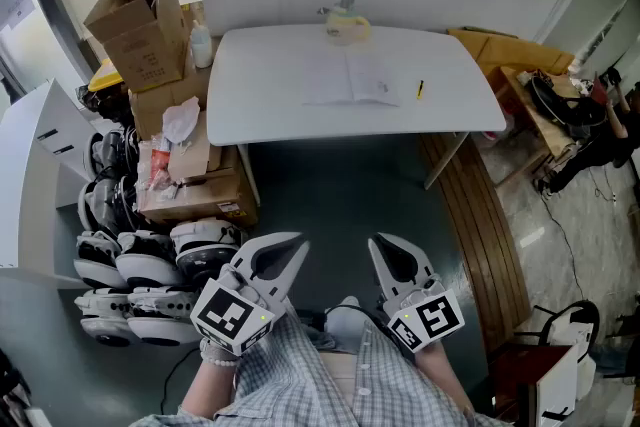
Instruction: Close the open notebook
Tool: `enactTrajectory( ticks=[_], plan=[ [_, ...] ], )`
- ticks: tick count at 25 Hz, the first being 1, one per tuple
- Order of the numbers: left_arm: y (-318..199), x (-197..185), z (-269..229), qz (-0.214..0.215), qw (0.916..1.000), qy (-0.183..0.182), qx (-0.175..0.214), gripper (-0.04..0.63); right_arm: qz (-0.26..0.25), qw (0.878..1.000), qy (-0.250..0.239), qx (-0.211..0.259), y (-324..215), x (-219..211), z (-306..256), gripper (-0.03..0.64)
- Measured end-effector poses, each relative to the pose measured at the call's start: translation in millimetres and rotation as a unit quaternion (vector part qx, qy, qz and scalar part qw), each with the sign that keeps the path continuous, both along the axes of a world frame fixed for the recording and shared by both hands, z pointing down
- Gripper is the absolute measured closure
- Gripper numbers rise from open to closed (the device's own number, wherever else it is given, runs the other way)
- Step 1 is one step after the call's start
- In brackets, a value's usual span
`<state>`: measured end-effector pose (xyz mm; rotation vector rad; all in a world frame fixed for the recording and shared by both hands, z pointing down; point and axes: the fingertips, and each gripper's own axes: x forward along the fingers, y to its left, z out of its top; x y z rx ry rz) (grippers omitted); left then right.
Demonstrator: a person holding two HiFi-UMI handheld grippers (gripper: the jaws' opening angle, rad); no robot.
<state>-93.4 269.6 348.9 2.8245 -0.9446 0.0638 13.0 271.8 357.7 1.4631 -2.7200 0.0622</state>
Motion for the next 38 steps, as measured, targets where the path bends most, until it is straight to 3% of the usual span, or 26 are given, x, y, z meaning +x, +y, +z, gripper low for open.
enactTrajectory(
  ticks=[5,14,30,38],
  plan=[
    [0.4,-3.0,-0.5,0.003,0.9999,0.013,-0.003,0.589,0.000,1.000,0.004,0.003,4.6,-6.2,0.6,0.589],
    [8.3,4.1,-0.1,0.018,0.9998,0.005,0.003,0.589,0.015,1.000,-0.004,-0.006,9.4,-1.0,3.6,0.589],
    [3.8,-23.3,-0.7,-0.017,0.9998,0.010,0.002,0.589,0.022,0.999,-0.015,-0.025,8.4,-8.8,13.7,0.589],
    [-14.6,-12.8,-1.8,-0.018,0.9997,0.015,0.005,0.589,0.012,0.999,-0.003,-0.035,-14.2,-5.7,18.0,0.589]
  ],
)
